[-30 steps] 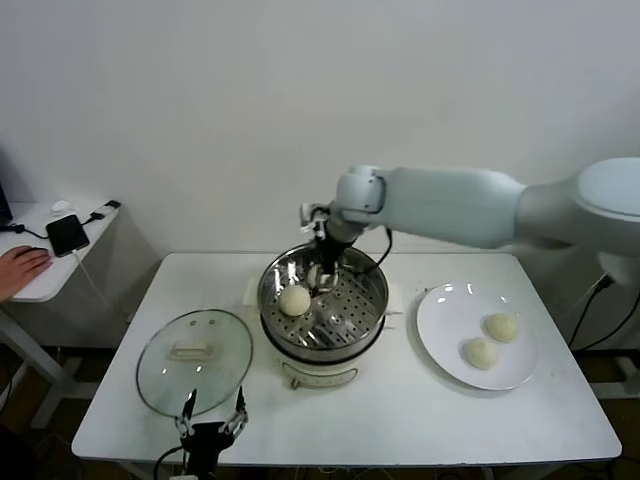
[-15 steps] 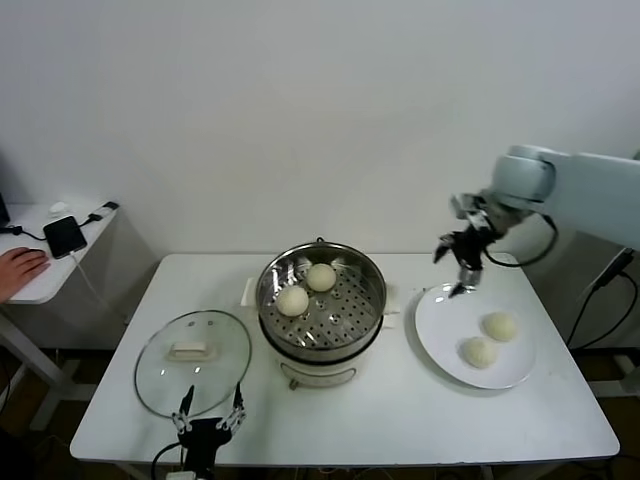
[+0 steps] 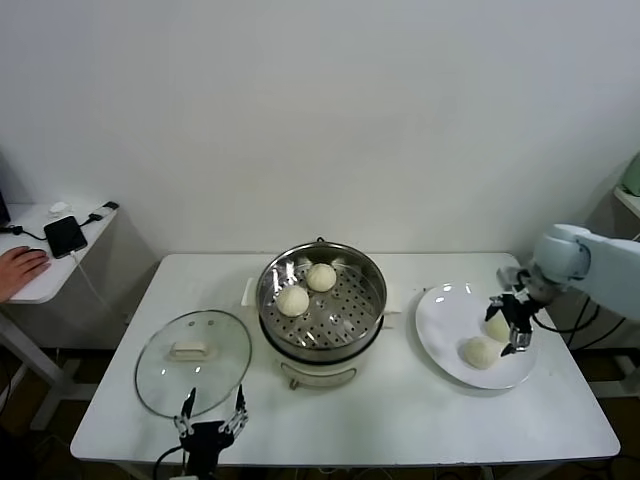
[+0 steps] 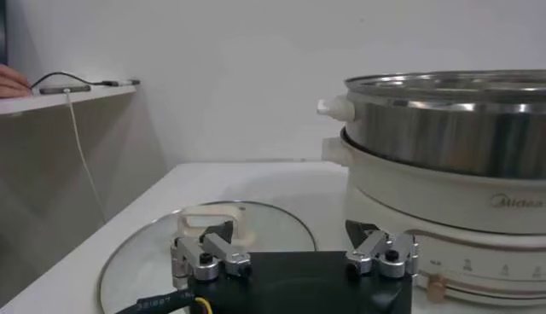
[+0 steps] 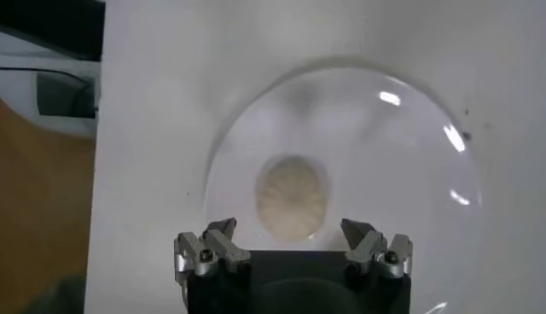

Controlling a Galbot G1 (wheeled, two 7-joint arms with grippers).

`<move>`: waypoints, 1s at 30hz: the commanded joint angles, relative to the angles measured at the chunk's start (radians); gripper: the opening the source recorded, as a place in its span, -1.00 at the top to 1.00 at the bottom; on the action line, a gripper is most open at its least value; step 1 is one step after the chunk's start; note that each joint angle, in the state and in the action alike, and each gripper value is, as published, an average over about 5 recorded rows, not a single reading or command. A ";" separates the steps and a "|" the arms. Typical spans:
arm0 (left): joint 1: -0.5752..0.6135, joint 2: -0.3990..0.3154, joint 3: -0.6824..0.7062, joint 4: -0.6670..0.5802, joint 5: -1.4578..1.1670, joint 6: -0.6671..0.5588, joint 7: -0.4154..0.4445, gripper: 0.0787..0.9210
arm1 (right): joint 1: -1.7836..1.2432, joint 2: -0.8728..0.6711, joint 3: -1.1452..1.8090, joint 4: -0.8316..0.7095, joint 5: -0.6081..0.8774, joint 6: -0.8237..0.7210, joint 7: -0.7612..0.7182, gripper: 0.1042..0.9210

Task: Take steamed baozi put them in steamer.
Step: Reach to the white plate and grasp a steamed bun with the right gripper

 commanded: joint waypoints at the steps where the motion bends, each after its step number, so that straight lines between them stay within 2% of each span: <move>1: 0.007 -0.003 -0.002 -0.004 0.005 -0.003 -0.002 -0.77 | -0.276 -0.002 0.225 -0.056 -0.111 -0.054 0.074 -0.76; 7: 0.012 -0.001 -0.001 -0.004 0.007 -0.006 -0.002 -0.77 | -0.337 0.041 0.311 -0.090 -0.119 -0.062 0.145 -0.76; 15: 0.017 -0.001 0.000 -0.008 0.008 -0.007 -0.003 -0.77 | -0.321 0.051 0.299 -0.082 -0.094 -0.070 0.115 -0.74; 23: 0.025 -0.002 0.009 -0.023 0.015 -0.005 -0.002 -0.77 | -0.219 0.025 0.230 -0.047 -0.079 -0.070 0.069 -0.40; 30: 0.027 0.001 0.023 -0.029 0.026 -0.002 -0.002 -0.77 | 0.067 0.058 0.069 -0.004 -0.008 -0.040 0.025 -0.33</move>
